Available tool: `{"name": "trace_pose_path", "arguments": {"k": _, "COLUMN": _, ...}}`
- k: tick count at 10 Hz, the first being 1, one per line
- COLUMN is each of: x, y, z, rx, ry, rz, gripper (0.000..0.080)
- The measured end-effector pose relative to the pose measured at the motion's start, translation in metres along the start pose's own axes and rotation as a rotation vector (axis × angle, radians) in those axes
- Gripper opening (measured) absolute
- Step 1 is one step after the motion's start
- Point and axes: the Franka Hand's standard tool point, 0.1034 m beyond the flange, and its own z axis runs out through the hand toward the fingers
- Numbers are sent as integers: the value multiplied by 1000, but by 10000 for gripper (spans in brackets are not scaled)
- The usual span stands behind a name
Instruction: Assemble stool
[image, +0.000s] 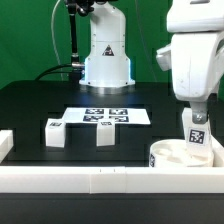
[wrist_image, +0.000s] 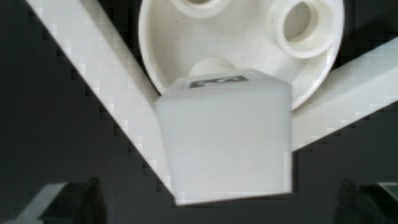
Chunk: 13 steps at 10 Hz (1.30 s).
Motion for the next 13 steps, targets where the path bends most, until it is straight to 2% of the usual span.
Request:
{"name": "trace_pose_path", "arguments": {"k": 3, "x": 1, "y": -1, "z": 10, "rx": 0, "ry": 2, "rz": -2, "gripper": 649}}
{"name": "trace_pose_path", "arguments": {"k": 6, "x": -1, "y": -1, "z": 17, "rx": -11, "ry": 8, "rz": 0, "gripper": 649}}
{"name": "trace_pose_path", "arguments": {"k": 8, "x": -1, "y": -2, "z": 17, "rx": -13, "ry": 9, "rz": 0, "gripper": 403}}
{"name": "trace_pose_path", "arguments": {"k": 9, "x": -1, "y": -2, "z": 17, "rx": -13, "ry": 9, "rz": 0, "gripper": 403}}
{"name": "trace_pose_path", "arguments": {"k": 10, "x": -1, "y": -2, "z": 17, "rx": -13, "ry": 9, "rz": 3, "gripper": 338}}
{"name": "trace_pose_path", "arguments": {"k": 13, "x": -1, "y": -1, "z": 17, "rx": -12, "ry": 10, "rz": 114, "gripper": 338}}
